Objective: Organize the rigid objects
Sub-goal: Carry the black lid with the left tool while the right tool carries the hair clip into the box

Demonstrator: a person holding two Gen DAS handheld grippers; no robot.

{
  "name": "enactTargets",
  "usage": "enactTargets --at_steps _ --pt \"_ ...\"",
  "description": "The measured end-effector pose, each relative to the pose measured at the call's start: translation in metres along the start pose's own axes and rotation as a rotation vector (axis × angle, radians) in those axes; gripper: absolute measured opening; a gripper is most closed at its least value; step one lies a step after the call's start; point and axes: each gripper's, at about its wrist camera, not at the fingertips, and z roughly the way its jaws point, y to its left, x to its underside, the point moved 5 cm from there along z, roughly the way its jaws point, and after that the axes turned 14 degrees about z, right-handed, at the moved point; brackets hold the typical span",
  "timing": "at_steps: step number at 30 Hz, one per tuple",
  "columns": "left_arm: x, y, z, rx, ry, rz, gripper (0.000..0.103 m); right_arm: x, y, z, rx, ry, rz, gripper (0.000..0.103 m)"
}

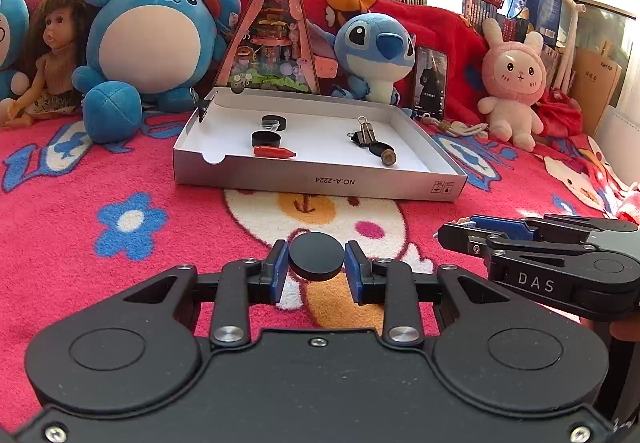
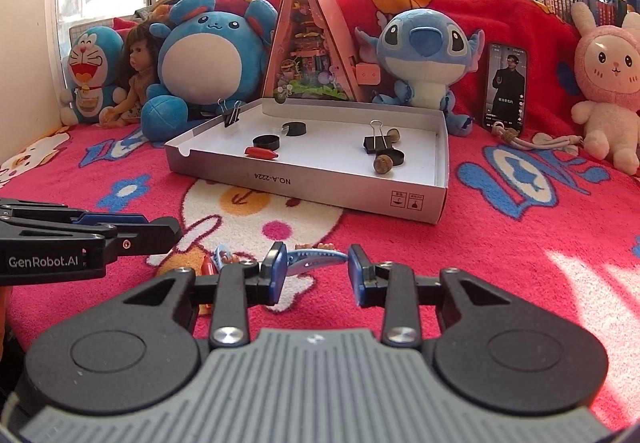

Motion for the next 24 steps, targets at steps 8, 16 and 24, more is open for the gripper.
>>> enactTargets --at_steps 8,16,24 --pt "-0.029 0.009 0.009 -0.015 -0.047 0.012 0.029 -0.025 -0.007 0.001 0.034 -0.061 0.008 0.038" --pt "-0.057 0.018 0.024 -0.032 -0.085 0.026 0.029 -0.046 -0.015 0.014 0.055 -0.085 0.034 0.038" --pt "-0.076 0.031 0.057 -0.016 -0.066 -0.013 0.029 -0.066 -0.019 0.039 0.062 -0.077 0.063 0.038"
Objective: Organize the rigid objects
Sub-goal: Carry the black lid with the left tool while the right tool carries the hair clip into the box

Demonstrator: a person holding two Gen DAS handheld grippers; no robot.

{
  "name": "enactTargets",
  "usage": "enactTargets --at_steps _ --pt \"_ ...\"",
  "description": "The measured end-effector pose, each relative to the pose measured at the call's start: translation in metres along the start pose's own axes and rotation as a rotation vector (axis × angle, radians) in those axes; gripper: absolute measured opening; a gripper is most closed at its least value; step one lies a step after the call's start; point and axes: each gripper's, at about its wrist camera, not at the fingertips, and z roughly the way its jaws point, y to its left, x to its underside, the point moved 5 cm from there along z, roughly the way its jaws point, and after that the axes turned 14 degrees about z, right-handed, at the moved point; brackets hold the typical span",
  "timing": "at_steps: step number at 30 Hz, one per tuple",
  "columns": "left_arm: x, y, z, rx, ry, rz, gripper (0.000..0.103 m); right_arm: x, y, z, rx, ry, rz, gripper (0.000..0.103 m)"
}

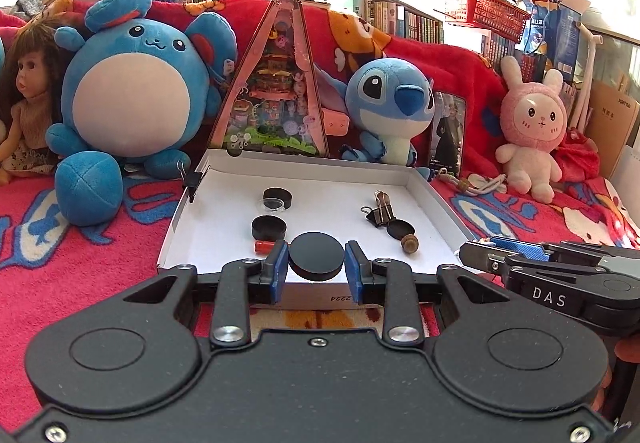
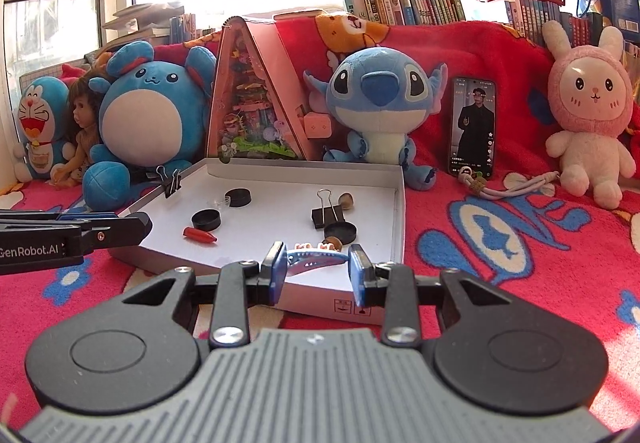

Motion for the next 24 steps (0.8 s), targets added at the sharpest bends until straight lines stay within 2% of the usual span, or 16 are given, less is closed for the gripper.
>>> enactTargets --at_steps 11,24 --pt "-0.001 0.015 0.060 -0.001 0.085 -0.050 0.029 -0.001 -0.004 0.045 0.032 0.073 0.043 0.038" --pt "0.007 0.017 0.085 -0.009 0.131 -0.052 0.029 0.000 -0.005 0.068 0.053 0.116 0.064 0.038"
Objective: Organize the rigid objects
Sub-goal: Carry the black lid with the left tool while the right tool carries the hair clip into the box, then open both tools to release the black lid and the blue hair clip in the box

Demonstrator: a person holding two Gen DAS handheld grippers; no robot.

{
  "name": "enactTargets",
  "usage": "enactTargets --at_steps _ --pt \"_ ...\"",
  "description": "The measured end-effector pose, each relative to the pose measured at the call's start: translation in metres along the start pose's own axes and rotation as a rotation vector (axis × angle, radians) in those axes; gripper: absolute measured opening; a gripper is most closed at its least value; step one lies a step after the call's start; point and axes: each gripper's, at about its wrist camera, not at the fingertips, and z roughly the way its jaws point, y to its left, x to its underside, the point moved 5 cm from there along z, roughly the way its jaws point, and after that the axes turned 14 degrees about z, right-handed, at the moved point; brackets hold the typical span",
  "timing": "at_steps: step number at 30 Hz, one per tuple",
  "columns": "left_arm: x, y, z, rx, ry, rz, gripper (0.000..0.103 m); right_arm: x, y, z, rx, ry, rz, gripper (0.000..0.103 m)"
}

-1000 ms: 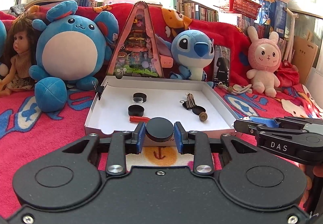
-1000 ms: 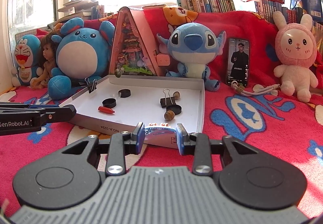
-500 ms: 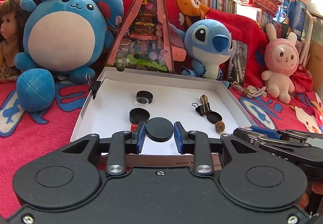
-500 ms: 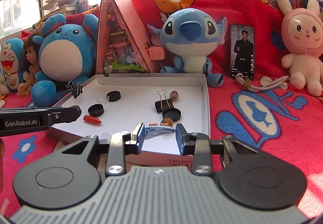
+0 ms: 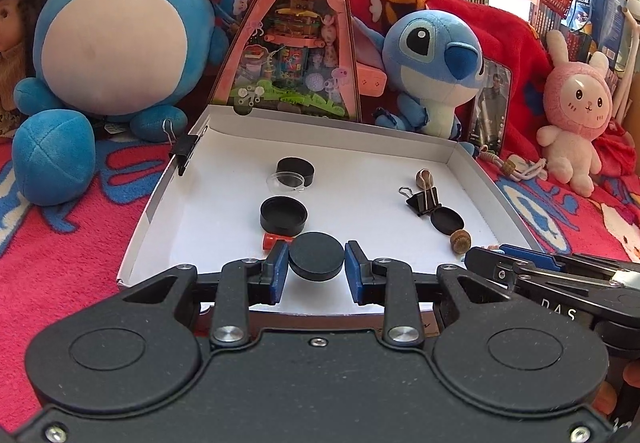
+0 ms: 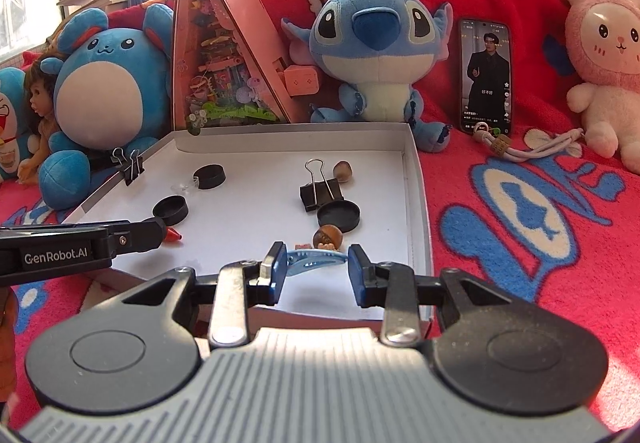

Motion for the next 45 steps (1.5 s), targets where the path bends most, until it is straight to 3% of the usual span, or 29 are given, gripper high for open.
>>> enactTargets --at_steps 33,40,42,43,45 --pt "-0.009 0.005 0.031 -0.049 0.012 -0.002 0.029 -0.006 -0.005 0.028 0.042 0.024 0.019 0.040" --pt "-0.010 0.006 0.026 -0.057 0.006 0.005 0.039 -0.006 -0.004 0.027 0.042 0.026 0.016 0.042" --pt "-0.011 0.005 0.024 -0.061 0.001 0.016 0.040 -0.006 -0.003 0.027 0.037 0.028 0.019 0.046" --pt "-0.011 0.004 0.022 -0.061 0.000 0.021 0.041 -0.006 -0.003 0.026 0.035 0.028 0.021 0.053" --pt "-0.011 0.004 0.019 -0.061 -0.003 0.027 0.043 -0.006 -0.003 0.025 0.030 0.026 0.027 0.056"
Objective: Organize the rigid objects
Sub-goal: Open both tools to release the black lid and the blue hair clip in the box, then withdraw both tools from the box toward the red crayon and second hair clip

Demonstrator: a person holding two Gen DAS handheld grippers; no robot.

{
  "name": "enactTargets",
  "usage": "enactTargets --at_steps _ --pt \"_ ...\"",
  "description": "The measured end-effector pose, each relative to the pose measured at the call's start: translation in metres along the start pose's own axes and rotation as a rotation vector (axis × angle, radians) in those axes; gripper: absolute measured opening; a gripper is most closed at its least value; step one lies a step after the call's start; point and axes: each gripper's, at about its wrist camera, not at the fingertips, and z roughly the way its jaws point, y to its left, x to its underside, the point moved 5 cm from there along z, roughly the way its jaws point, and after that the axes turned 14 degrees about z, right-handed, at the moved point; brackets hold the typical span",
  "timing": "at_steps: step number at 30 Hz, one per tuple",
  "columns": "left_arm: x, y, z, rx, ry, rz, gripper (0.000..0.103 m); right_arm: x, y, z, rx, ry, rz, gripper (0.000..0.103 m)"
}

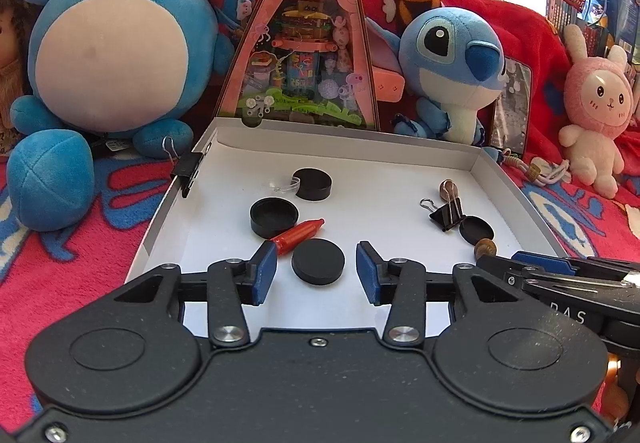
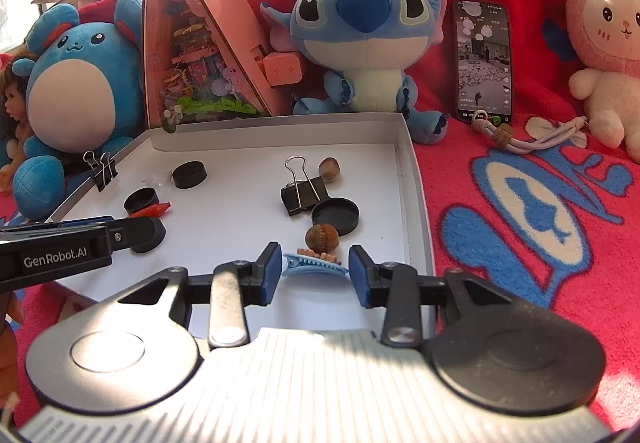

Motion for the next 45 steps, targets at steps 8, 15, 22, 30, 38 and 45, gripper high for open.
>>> enactTargets --at_steps 8,15,22,30,38,45 --pt "0.001 -0.005 -0.024 0.000 -0.034 0.041 0.058 0.002 0.002 -0.014 -0.016 -0.013 -0.027 0.064" --pt "0.007 -0.010 -0.053 0.044 -0.060 0.037 0.063 0.008 0.001 -0.033 -0.040 -0.026 -0.059 0.067" --pt "0.016 -0.017 -0.082 0.061 -0.083 0.061 0.066 0.014 0.002 -0.057 -0.082 -0.048 -0.097 0.072" --pt "0.024 -0.026 -0.110 0.089 -0.112 0.093 0.070 0.024 0.003 -0.087 -0.108 -0.086 -0.196 0.076" --pt "0.046 -0.035 -0.130 0.154 -0.089 0.138 0.070 0.038 -0.008 -0.107 -0.125 -0.078 -0.228 0.077" --pt "0.070 -0.045 -0.150 0.205 -0.077 0.193 0.070 0.059 -0.018 -0.121 -0.105 -0.069 -0.330 0.081"
